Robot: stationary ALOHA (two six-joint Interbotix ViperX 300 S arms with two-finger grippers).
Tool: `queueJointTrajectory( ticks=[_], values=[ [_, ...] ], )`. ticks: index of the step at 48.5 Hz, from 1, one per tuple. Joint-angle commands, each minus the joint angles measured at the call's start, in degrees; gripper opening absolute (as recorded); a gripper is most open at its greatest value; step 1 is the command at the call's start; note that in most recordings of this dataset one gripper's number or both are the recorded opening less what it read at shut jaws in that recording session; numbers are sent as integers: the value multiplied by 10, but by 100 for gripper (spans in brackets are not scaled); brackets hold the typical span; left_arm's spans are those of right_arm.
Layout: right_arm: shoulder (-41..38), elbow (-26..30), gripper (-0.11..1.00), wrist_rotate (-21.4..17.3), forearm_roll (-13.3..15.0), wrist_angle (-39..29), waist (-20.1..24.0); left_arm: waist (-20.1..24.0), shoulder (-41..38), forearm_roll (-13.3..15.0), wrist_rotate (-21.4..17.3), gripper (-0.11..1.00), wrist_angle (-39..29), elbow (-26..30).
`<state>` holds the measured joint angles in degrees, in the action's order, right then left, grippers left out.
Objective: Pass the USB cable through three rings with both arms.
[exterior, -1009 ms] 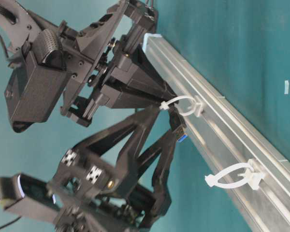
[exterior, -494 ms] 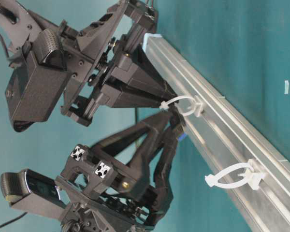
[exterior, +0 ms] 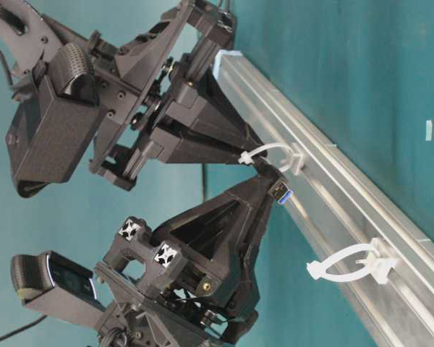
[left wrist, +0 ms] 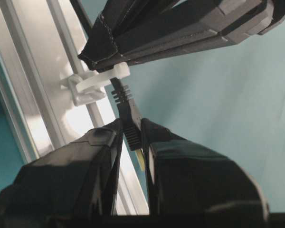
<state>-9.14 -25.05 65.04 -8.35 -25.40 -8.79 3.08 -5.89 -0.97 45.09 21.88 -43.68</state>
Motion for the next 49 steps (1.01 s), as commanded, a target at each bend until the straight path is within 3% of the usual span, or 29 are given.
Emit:
queueJointTrajectory(
  ticks=[1,34,37,45,49],
  values=[
    [3,3,8,-9,-1,9,-1,-3,5,-2,-2,14,2,8],
    [3,4,8,-19,-2,6,-1,4,9,-2,-1,15,20,10],
    [3,4,8,-25,-2,6,-1,4,9,-2,-1,26,20,10],
    [4,3,8,-38,-2,7,-1,4,8,-2,-1,74,17,11],
    [3,4,8,-38,-1,6,-1,4,7,-2,-1,92,15,11]
  ],
)
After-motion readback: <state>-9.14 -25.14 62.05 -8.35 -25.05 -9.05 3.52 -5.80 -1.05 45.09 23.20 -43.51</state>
